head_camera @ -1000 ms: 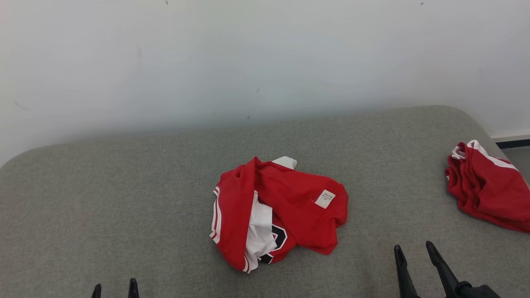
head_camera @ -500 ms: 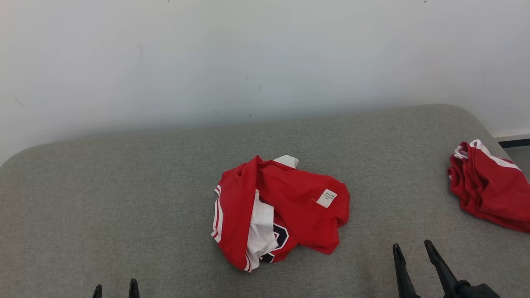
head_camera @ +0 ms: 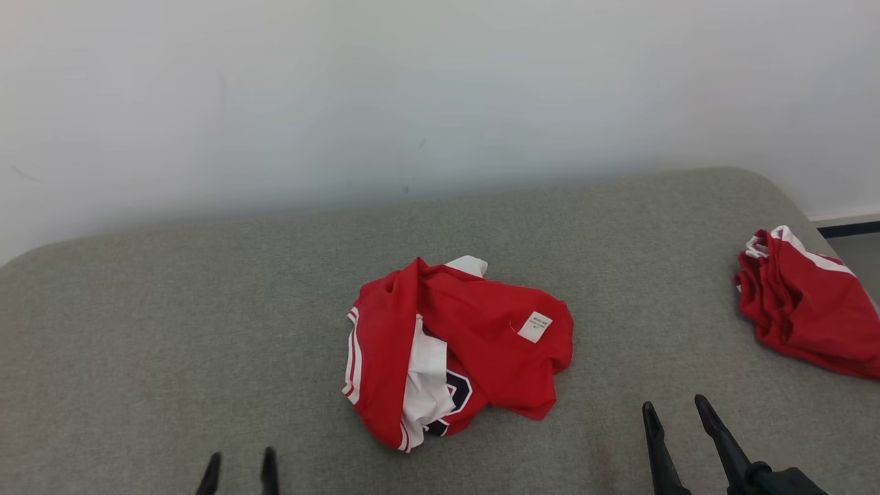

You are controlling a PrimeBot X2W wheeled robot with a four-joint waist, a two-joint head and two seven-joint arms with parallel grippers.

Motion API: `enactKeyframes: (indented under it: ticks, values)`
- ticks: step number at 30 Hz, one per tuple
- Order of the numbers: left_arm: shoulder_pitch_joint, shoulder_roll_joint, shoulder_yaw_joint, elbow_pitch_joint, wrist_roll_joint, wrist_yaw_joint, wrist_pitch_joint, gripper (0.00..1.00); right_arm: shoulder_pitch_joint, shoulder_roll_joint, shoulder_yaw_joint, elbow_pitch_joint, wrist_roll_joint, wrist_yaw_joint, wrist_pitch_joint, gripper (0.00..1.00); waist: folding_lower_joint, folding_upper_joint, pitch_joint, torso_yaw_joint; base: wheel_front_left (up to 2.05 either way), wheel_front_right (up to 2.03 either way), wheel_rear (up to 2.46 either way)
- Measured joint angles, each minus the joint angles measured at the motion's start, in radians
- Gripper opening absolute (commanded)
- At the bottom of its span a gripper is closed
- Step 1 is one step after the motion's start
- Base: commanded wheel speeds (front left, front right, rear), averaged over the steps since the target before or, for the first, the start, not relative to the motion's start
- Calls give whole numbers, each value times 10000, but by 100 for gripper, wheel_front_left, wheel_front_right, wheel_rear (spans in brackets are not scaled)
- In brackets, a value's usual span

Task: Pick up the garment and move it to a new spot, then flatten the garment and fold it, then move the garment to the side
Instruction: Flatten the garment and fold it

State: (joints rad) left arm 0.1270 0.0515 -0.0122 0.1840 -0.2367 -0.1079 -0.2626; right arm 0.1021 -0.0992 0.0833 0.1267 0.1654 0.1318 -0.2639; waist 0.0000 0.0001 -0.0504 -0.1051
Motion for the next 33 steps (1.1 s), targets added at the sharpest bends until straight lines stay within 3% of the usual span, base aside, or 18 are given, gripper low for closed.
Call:
enactKeyframes:
  ticks: [12,16,23,24,25,26,33]
  values:
    - [-2020,-10,-1266,2420,-493,-155,349,100,-145,36,245,6,19,0,0,100,0,0,170,-778,0,0,0]
    - [-2493,-4,-1177,2999,-535,209,533,100,-179,36,226,-2,31,0,0,100,0,0,250,-1148,0,0,0]
    - [-2983,-4,-1093,3664,-696,424,700,100,-237,31,253,-10,56,0,0,100,1,0,416,-1749,0,0,0]
    - [-3022,-8,-1083,3728,-702,523,692,42,-249,31,257,-10,63,0,0,100,0,0,435,-1819,0,0,0]
    - [-3042,-4,-1060,3793,-706,564,679,8,-255,33,245,-15,63,0,0,100,1,0,450,-1883,0,0,0]
    - [-3042,-4,-1060,3793,-706,564,679,0,-255,33,245,-15,63,0,0,100,1,0,450,-1883,0,0,0]
    - [-3329,21,-1007,3868,-757,639,437,0,-255,67,207,-44,63,0,0,100,0,0,498,-2025,0,0,0]
